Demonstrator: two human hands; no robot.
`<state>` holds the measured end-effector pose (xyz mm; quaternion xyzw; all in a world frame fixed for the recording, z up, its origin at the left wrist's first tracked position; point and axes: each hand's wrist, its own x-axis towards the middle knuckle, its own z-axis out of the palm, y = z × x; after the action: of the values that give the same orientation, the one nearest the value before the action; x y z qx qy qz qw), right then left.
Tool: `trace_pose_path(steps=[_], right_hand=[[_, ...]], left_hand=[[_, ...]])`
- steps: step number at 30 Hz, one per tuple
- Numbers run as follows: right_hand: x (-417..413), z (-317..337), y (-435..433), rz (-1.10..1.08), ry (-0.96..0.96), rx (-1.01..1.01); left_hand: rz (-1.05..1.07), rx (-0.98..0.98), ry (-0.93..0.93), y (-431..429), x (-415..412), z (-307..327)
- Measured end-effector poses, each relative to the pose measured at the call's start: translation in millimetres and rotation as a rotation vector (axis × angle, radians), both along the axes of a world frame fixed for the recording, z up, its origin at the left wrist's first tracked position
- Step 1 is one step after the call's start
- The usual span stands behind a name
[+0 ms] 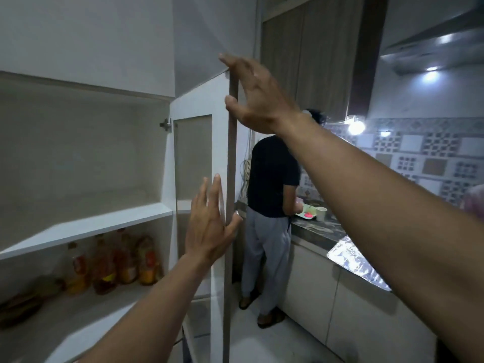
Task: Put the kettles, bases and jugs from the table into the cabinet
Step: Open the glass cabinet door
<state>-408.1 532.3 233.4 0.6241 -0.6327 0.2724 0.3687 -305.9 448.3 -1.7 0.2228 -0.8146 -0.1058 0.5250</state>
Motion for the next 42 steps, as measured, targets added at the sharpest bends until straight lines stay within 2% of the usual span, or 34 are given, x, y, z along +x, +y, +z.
trace_pose_path(steps=[5, 11, 17, 25, 34, 42], right_hand=[[-52.1, 1.3, 27.8, -0.234, 0.038, 0.055], [-118.5, 1.1, 36.4, -0.368, 0.067, 0.109], [-175.0, -2.1, 34.1, -0.441, 0.034, 0.139], [-221.1, -1.4, 21.6, -0.419, -0.082, 0.124], [-242.0, -7.9, 9.0, -0.456, -0.065, 0.066], [-208.6, -14.9, -21.1, -0.511, 0.146, -0.047]], left_hand=[[-0.038, 0.020, -0.144, 10.5, -67.5, 5.9], [-0.060, 0.057, -0.202, 12.8, -147.4, 11.0], [0.000, 0.049, -0.226, 17.7, -207.0, 14.7], [0.056, 0.064, -0.257, 13.9, -263.8, 15.0], [0.106, 0.003, -0.246, -4.3, -285.1, 11.8], [0.147, -0.109, -0.282, -48.6, -239.6, 25.6]])
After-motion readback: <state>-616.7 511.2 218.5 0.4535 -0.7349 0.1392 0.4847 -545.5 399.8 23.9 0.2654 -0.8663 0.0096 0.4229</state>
